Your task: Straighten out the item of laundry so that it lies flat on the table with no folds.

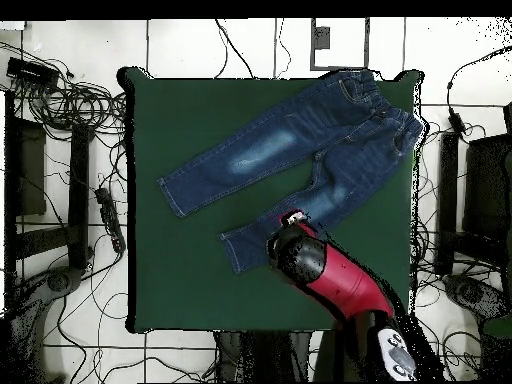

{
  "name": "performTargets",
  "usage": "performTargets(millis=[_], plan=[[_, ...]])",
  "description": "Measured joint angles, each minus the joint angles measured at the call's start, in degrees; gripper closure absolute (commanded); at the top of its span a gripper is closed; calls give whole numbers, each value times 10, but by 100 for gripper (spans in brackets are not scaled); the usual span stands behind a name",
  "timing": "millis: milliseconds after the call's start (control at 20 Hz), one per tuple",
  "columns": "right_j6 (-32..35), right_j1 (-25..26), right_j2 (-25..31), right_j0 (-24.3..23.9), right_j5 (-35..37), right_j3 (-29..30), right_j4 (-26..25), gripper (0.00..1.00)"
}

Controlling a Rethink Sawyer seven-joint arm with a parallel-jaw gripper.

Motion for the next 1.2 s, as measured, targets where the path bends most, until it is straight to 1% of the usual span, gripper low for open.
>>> performTargets(millis=[100,400,500,800,1050,1200], plan=[[0,-9,2,-20,20,0,-41,0],[0,-22,4,-48,47,0,-99,0],[0,-22,5,-50,47,0,-109,0],[0,-19,9,-44,41,2,-114,0],[0,-18,11,-17,19,11,-113,0],[0,-18,15,-9,10,16,-110,0]])
